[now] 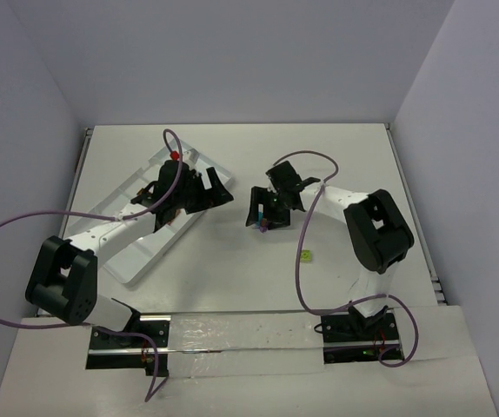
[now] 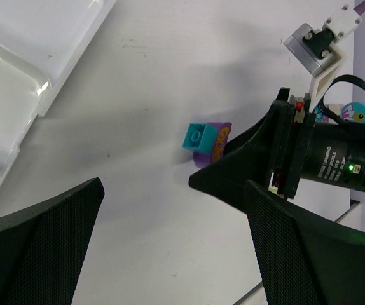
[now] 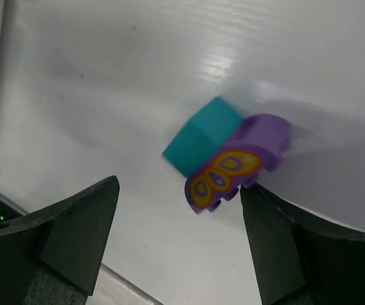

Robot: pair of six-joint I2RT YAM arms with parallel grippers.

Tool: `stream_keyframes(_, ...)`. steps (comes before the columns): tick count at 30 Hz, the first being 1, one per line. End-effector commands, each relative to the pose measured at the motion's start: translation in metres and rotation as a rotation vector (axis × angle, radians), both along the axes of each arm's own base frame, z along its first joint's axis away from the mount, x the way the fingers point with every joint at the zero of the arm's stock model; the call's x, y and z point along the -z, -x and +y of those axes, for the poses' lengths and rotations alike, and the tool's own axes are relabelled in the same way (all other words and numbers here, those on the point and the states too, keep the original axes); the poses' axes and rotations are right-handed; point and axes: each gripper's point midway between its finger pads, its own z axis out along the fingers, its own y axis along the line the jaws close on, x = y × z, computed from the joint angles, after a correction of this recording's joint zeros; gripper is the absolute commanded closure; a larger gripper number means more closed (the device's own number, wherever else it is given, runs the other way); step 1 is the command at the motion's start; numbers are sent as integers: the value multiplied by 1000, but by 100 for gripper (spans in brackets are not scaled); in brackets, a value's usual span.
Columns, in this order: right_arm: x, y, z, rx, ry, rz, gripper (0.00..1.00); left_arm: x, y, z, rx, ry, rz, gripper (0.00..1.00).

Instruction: Sort the legos into containers by color

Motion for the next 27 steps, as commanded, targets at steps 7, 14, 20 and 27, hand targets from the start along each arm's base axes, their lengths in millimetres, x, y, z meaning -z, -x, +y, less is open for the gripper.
stream_keyframes(7,-29,-16,-16,-22,121,-186,15,-23,-9,-9,10,28,-47,1)
stream_keyframes(14,-31,-24,-43,-140,316,-265,4,-23,-10,-13,18,35,-45,1)
stream_keyframes(20,-40,-22,-32,-224,265,-307,0,-23,-11,-17,29,35,-43,1)
stream_keyframes(27,-37,-23,-20,-306,251,-331,0,-22,-10,-19,33,34,-41,1)
